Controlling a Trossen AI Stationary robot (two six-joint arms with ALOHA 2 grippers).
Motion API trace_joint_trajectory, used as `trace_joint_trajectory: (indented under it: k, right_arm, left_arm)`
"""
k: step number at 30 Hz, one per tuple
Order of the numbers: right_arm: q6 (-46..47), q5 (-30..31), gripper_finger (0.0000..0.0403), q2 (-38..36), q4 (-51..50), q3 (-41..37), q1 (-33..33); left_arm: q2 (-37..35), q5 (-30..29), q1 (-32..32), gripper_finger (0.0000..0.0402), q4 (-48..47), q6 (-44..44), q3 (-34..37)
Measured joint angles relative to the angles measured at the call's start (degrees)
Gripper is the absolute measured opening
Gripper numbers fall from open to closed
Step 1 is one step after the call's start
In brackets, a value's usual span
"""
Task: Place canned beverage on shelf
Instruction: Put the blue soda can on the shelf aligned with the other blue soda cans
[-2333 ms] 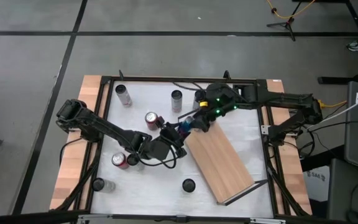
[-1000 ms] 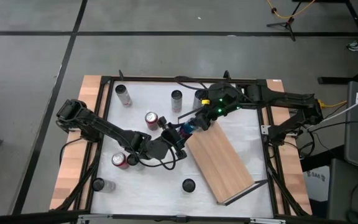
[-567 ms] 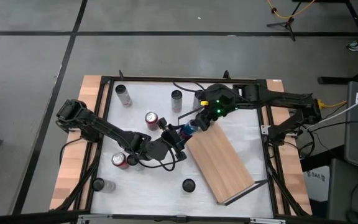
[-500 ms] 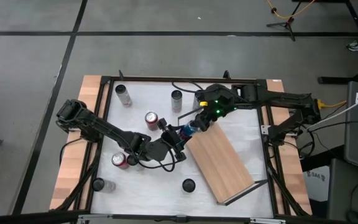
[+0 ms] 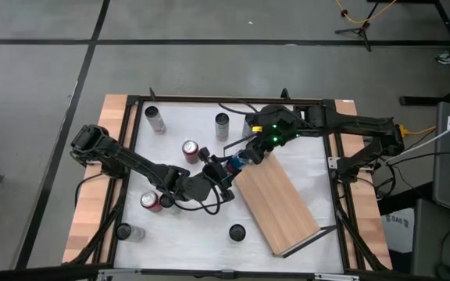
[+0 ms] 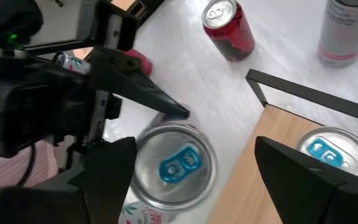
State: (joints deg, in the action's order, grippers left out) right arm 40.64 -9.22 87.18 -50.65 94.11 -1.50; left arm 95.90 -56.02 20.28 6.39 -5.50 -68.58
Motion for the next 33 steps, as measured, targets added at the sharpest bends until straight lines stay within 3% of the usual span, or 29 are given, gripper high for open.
trace_joint_trajectory:
  k: [33]
  right_arm:
    - [1.1, -3.3, 0.0325, 2.4, -0.1, 0.0, 0.0]
  left_arm:
    - [0.0, -0.4, -0.5, 0.0202, 1.1, 0.1, 0.0]
